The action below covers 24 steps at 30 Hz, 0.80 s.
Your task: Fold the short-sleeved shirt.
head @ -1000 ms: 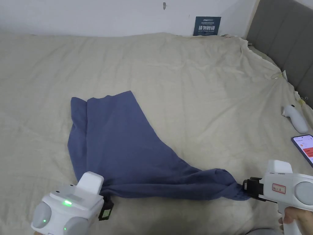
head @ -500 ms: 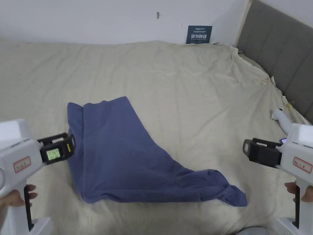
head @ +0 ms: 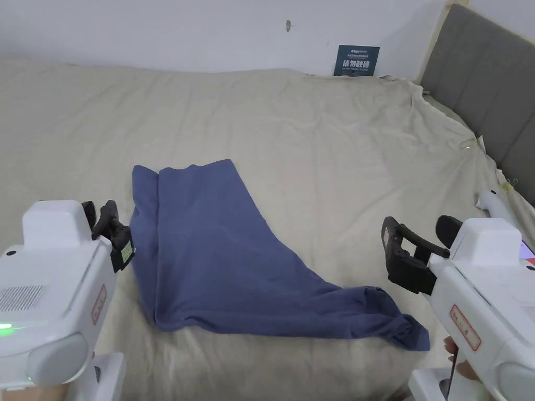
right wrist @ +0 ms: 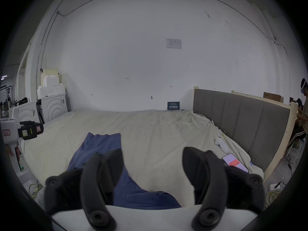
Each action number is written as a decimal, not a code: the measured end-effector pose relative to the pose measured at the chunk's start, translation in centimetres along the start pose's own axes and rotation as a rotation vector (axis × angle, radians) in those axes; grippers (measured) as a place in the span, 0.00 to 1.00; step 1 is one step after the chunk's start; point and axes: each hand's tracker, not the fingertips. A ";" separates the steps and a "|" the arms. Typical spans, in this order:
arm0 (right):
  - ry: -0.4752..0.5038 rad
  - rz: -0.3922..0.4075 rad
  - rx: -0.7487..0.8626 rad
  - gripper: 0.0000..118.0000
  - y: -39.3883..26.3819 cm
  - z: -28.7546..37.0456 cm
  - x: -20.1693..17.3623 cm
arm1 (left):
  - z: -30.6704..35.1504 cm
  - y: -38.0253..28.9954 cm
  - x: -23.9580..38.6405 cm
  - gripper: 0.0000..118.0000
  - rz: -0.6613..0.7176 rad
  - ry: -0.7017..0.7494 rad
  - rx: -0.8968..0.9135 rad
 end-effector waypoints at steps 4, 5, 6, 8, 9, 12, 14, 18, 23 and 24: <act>0.010 0.014 0.007 0.18 0.1 0.2 -1.3 | 0.2 -0.5 0.1 0.00 0.013 -0.031 0.002; 0.012 0.012 0.008 0.09 -0.1 0.1 -1.4 | 0.2 -0.5 0.3 0.00 0.010 -0.032 0.004; 0.003 0.009 0.012 0.01 -0.2 0.1 -1.6 | 0.3 -0.6 0.4 0.00 -0.001 -0.032 0.013; -0.003 -0.011 0.016 0.00 -0.1 0.1 -1.8 | 0.2 -0.7 0.4 0.00 -0.023 -0.026 0.021; 0.005 -0.025 0.010 0.00 -0.1 0.0 -1.7 | 0.2 -0.8 0.4 0.00 -0.024 -0.029 0.022; -0.007 -0.029 0.014 0.00 -0.4 -0.2 -1.8 | 0.1 -1.0 0.4 0.00 -0.018 -0.037 0.021; -0.006 -0.030 0.008 0.00 -0.4 -0.3 -1.7 | 0.1 -1.1 0.5 0.00 -0.025 -0.038 0.020; -0.004 -0.038 -0.009 0.00 -0.5 -0.5 -1.4 | 0.0 -1.4 0.5 0.00 -0.024 -0.055 0.009; -0.005 -0.083 -0.142 0.00 0.0 -1.5 -0.9 | -0.1 -1.5 0.7 0.00 -0.024 -0.061 0.002; -0.012 -0.092 -0.207 0.00 0.1 -2.0 -0.6 | 0.0 -1.5 0.8 0.00 -0.025 -0.063 0.000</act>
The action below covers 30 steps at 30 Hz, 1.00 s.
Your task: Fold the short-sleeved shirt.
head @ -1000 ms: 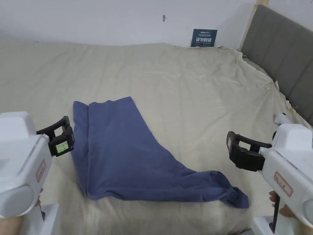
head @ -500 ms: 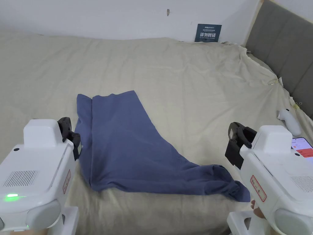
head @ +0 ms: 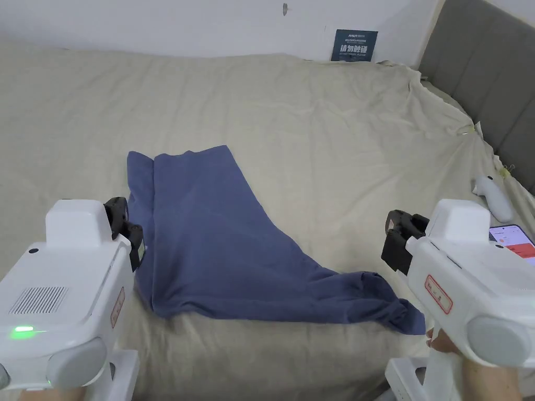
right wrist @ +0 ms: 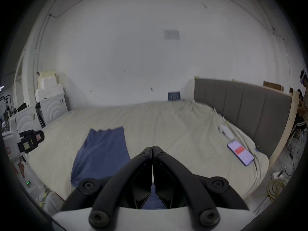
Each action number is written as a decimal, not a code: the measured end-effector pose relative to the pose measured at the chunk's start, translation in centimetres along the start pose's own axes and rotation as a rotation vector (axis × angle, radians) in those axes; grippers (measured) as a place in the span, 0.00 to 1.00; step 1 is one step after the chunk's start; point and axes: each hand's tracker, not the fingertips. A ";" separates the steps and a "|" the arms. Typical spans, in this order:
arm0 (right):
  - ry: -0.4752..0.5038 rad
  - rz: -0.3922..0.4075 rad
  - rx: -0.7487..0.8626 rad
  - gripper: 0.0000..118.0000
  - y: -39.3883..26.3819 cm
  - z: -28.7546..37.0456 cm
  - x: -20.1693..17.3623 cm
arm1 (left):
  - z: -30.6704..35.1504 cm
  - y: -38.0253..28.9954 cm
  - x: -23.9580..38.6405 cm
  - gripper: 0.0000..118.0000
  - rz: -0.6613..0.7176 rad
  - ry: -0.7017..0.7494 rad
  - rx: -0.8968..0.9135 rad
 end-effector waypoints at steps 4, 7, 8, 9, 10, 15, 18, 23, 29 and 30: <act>0.013 -0.142 -0.215 0.08 -0.7 -3.0 1.2 | -0.2 0.0 0.1 0.00 0.002 -0.008 -0.009; -0.051 -0.148 -0.375 0.77 -2.2 -5.1 1.4 | -0.2 -0.1 0.2 0.00 -0.009 -0.006 -0.018; -0.061 -0.146 -0.424 0.89 -2.9 -5.7 1.4 | -0.1 -0.2 0.3 0.00 -0.018 -0.002 -0.021; -0.055 -0.145 -0.457 0.92 -3.4 -6.3 1.4 | -0.1 -0.3 0.3 0.00 -0.025 -0.001 -0.021; -0.057 -0.151 -0.491 0.92 -3.9 -6.8 1.4 | -0.1 -0.4 0.2 0.00 -0.030 -0.003 -0.025; -0.131 -0.241 -0.608 0.92 -6.8 -10.3 1.2 | -0.3 -0.8 0.0 0.00 -0.020 -0.002 -0.040; -0.187 -0.309 -0.634 0.87 -7.7 -12.1 1.1 | -0.4 -1.0 -0.2 0.00 -0.022 -0.002 -0.047; -0.214 -0.359 -0.594 0.26 -8.4 -12.9 1.1 | -0.7 -1.3 -0.8 0.00 -0.020 0.004 -0.067; -0.162 -0.349 -0.581 0.07 -7.9 -11.9 0.6 | -2.4 -1.2 -1.6 0.10 0.043 0.014 -0.112; -0.157 -0.338 -0.572 0.07 -7.8 -11.7 0.6 | -3.1 -0.9 -1.9 0.22 0.074 -0.004 -0.141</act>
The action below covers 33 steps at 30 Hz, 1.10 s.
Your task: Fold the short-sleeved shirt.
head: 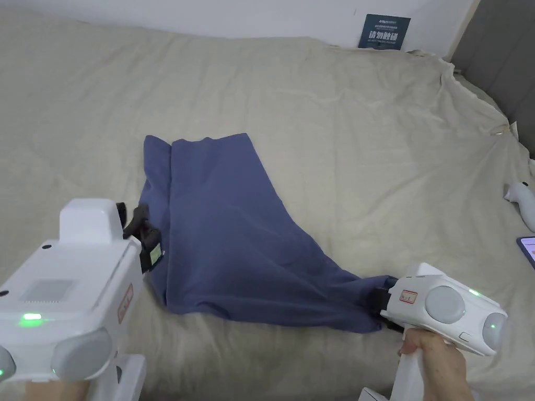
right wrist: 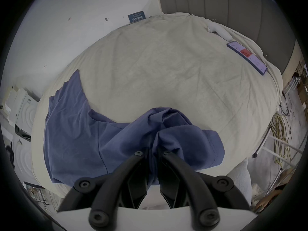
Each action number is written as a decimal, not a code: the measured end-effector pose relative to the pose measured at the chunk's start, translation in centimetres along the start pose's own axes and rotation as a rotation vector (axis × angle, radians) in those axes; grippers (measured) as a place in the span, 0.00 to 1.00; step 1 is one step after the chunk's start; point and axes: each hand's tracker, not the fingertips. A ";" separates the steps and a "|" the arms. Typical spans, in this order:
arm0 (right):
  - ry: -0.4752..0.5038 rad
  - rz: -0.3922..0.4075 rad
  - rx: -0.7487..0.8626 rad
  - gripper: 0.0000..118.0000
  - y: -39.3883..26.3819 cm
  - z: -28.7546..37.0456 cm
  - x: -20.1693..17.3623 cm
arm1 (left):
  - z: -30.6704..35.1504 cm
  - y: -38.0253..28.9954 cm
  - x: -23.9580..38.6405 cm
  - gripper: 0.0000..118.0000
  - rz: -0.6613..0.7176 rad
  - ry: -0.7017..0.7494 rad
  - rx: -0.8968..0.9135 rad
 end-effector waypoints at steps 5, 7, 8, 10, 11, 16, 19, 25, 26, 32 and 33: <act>0.030 0.027 0.019 0.07 0.4 1.5 -0.1 | -4.3 3.8 -0.6 0.90 0.069 -0.103 -0.061; 0.042 0.048 0.028 0.06 0.7 1.9 -0.2 | -6.5 5.8 0.0 0.93 0.054 -0.129 -0.102; 0.050 0.055 0.034 0.06 0.8 2.3 -0.3 | -8.0 7.0 0.2 0.97 0.028 -0.149 -0.142; 0.067 0.062 0.045 0.06 1.5 2.3 0.1 | -10.6 8.6 1.1 1.00 0.007 -0.189 -0.155; 0.076 0.068 0.047 0.06 1.7 2.5 0.1 | -12.0 9.5 1.6 1.00 -0.003 -0.196 -0.171; 0.100 0.069 0.052 0.06 2.6 2.8 0.3 | -20.5 13.2 4.2 1.00 -0.039 -0.253 -0.338; 0.108 0.067 0.038 0.06 2.9 2.6 0.6 | -25.3 14.3 6.1 1.00 -0.124 -0.228 -0.396; 0.110 0.093 -0.015 0.06 3.3 1.7 0.9 | -36.0 15.3 10.4 1.00 -0.311 -0.165 -0.506; 0.113 0.092 -0.019 0.06 3.3 1.6 1.0 | -37.1 15.1 11.0 1.00 -0.319 -0.162 -0.516; 0.123 0.079 -0.049 0.06 4.1 0.5 1.3 | -44.3 12.9 13.2 0.96 -0.328 -0.141 -0.598; 0.126 0.080 -0.053 0.06 4.1 0.4 1.3 | -45.0 12.3 13.5 0.93 -0.331 -0.147 -0.610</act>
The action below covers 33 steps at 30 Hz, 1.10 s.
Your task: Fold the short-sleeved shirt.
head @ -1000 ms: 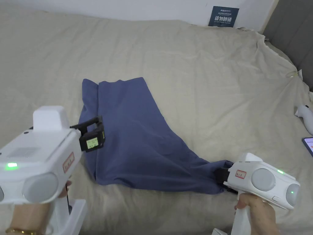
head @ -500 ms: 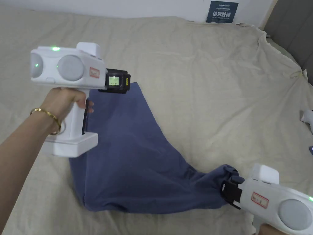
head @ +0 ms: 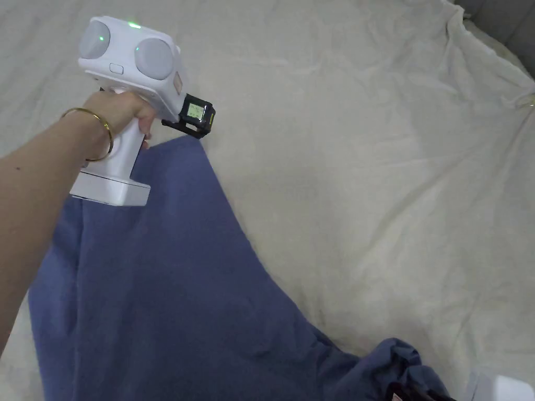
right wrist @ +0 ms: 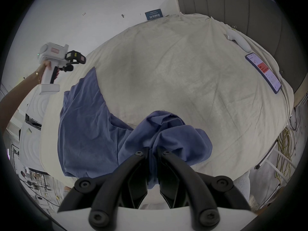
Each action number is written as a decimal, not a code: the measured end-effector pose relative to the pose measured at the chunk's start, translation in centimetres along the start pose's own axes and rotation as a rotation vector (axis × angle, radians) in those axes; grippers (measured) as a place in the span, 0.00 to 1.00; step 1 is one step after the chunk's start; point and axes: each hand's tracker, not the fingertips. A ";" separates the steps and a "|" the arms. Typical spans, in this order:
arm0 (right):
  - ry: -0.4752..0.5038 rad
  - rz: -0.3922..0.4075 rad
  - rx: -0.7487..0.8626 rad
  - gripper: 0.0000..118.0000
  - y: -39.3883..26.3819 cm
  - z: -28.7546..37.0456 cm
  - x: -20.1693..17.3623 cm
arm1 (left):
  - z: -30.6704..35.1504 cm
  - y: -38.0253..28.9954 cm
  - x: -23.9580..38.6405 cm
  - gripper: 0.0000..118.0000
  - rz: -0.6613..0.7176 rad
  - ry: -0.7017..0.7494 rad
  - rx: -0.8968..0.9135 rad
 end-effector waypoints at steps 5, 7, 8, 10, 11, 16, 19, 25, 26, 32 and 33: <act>0.003 -0.002 -0.009 0.06 0.1 -0.4 0.1 | -3.5 -0.2 1.4 0.69 -0.067 -0.001 -0.079; 0.012 -0.008 -0.015 0.06 0.2 -0.6 0.3 | -4.5 -0.7 2.0 0.43 -0.109 0.008 -0.107; 0.011 -0.008 -0.016 0.06 0.2 -0.7 0.3 | -4.8 -1.0 2.3 0.26 -0.113 0.005 -0.115; 0.011 -0.010 -0.019 0.06 0.1 -0.8 0.4 | -4.7 -1.3 2.5 0.06 -0.081 -0.065 -0.087; 0.012 -0.014 -0.021 0.06 0.1 -0.8 0.5 | -4.7 -1.4 2.8 0.01 -0.089 -0.049 -0.092; 0.014 -0.002 0.002 0.06 -0.1 -0.1 0.2 | -2.9 -1.2 2.0 0.00 -0.052 -0.041 -0.071; 0.035 0.004 0.035 0.06 0.0 1.0 0.0 | 1.1 -1.3 0.8 0.00 -0.006 -0.027 0.075; 0.126 0.039 0.097 0.06 1.1 4.6 -0.4 | 12.9 -2.4 -3.8 0.00 0.231 -0.035 0.320; 0.138 0.044 0.120 0.06 1.4 5.4 -0.5 | 14.8 -2.7 -4.6 0.00 0.250 -0.015 0.349; 0.190 0.129 0.278 0.06 4.9 10.8 -1.3 | 28.3 -6.0 -9.7 0.00 0.315 0.095 0.550; 0.182 0.129 0.297 0.06 5.6 11.6 -1.5 | 30.4 -6.8 -10.1 0.00 0.325 0.108 0.573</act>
